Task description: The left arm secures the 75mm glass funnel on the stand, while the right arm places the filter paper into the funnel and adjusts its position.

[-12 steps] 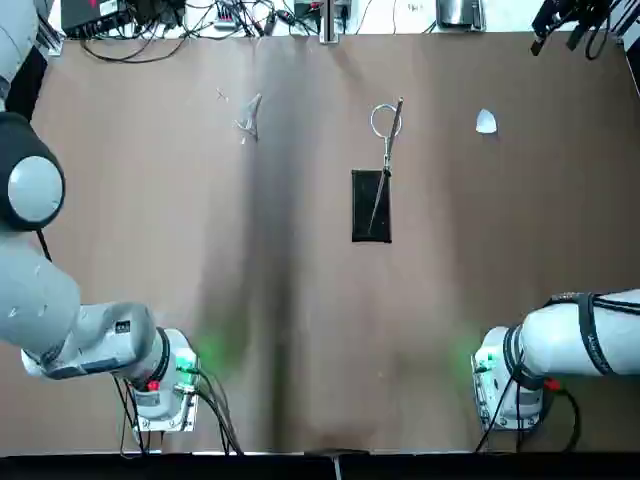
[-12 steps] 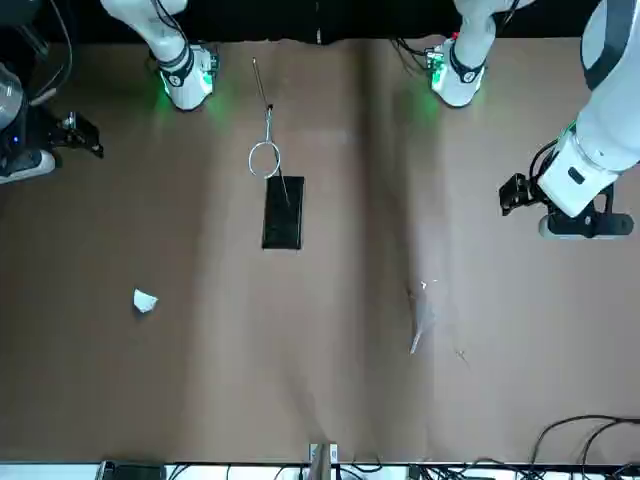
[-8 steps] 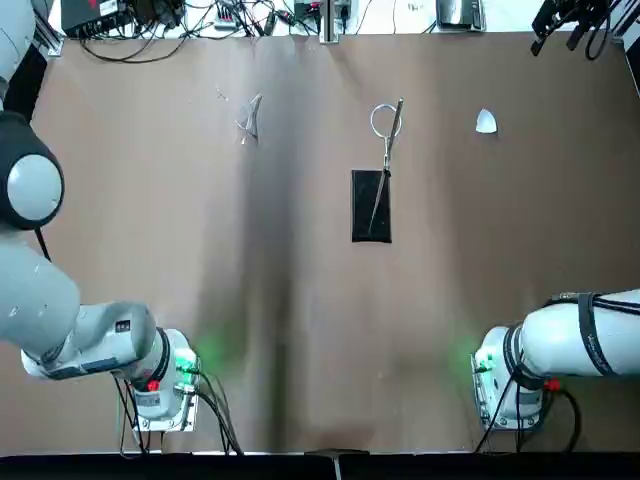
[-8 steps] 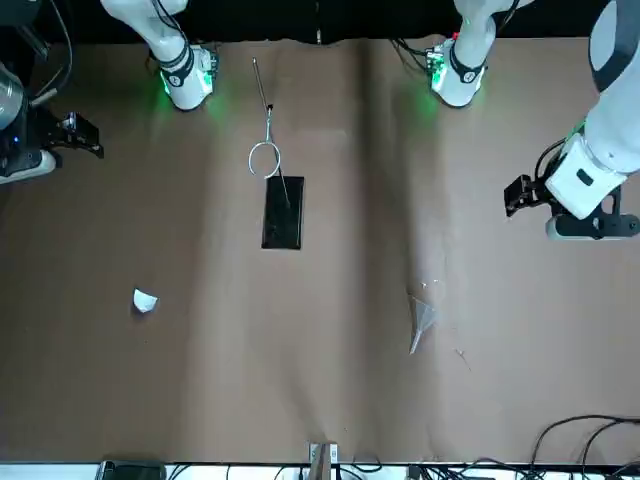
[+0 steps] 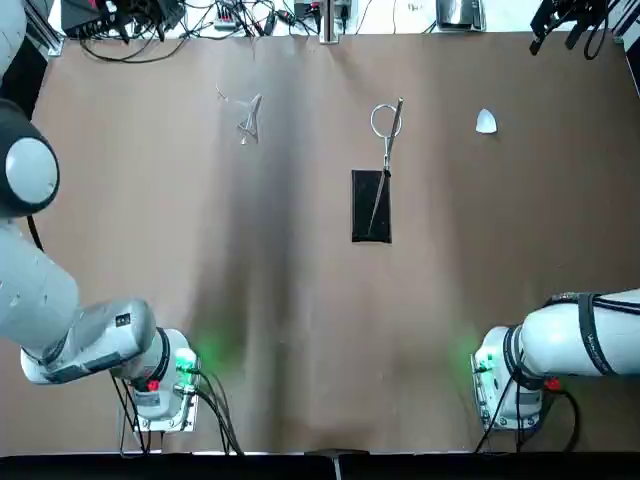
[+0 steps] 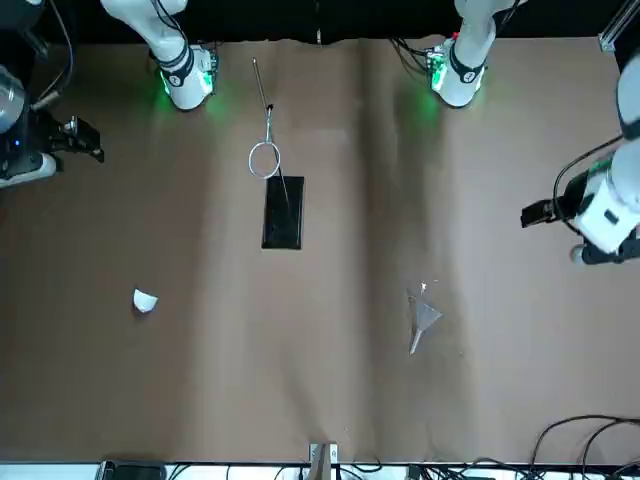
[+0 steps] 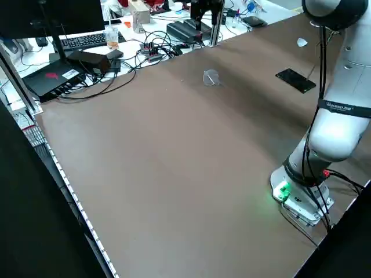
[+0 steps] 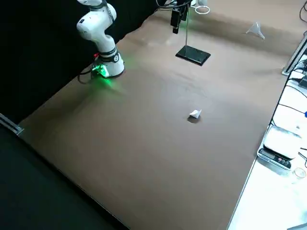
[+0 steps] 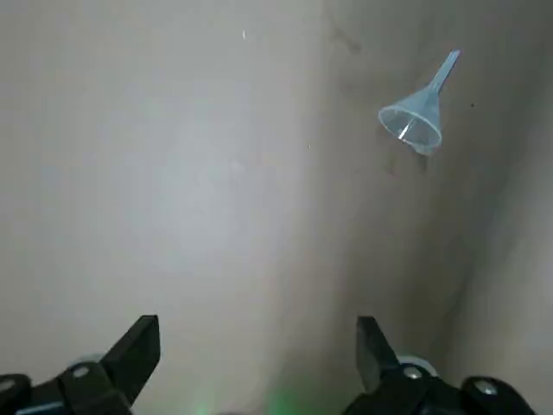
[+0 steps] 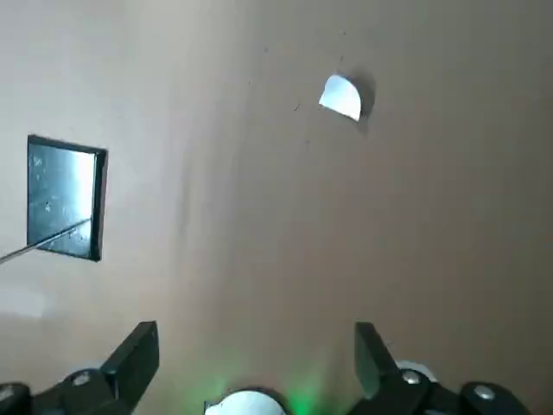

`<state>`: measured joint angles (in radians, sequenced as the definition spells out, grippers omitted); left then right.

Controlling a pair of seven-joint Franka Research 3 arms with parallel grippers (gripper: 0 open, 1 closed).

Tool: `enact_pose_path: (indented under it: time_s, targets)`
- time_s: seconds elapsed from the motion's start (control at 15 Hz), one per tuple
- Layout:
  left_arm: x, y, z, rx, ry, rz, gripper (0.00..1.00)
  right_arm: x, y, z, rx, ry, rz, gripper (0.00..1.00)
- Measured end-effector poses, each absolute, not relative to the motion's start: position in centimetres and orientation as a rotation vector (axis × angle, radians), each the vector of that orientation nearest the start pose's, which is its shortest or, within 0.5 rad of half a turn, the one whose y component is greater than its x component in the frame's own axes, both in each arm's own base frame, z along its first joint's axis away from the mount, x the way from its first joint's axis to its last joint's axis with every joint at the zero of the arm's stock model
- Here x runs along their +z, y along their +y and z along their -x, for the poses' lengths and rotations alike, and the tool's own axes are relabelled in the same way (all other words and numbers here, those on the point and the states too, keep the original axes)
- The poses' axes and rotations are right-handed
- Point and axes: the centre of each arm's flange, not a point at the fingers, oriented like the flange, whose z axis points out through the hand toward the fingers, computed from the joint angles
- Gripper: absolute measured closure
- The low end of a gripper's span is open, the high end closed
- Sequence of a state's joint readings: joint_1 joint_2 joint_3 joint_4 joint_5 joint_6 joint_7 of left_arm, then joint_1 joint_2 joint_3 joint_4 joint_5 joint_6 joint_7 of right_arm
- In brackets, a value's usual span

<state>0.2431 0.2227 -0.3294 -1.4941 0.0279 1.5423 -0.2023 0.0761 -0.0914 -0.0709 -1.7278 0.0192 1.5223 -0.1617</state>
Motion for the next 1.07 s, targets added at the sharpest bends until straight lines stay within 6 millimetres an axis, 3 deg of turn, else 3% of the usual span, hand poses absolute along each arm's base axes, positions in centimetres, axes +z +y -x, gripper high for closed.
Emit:
enact_pose_path:
  time_s: [0.2, 0.4, 0.67, 1.0, 1.07]
  targets:
    - [48.9, -1.5, -62.2, 0.316, -0.364, 3.199, 0.00, 56.7, 0.4, -53.7, 0.169, -0.256, 3.096, 0.01]
    - [44.9, -3.1, -62.9, 0.273, -0.537, 3.230, 0.00, 52.8, 0.1, -56.7, 0.133, -0.243, 3.106, 0.04]
    - [39.9, -4.8, -62.2, 0.289, -0.748, 3.318, 0.00, 48.1, -0.8, -60.2, 0.046, -0.217, 3.122, 0.06]
    - [33.9, -6.7, -60.6, 0.224, -1.127, 3.383, 0.00, 44.1, -4.2, -62.4, -0.073, -0.178, 3.140, 0.09]
    - [32.5, -7.9, -60.0, 0.188, -1.346, 3.364, 0.00, 41.4, -6.5, -63.0, -0.122, -0.223, 3.147, 0.12]
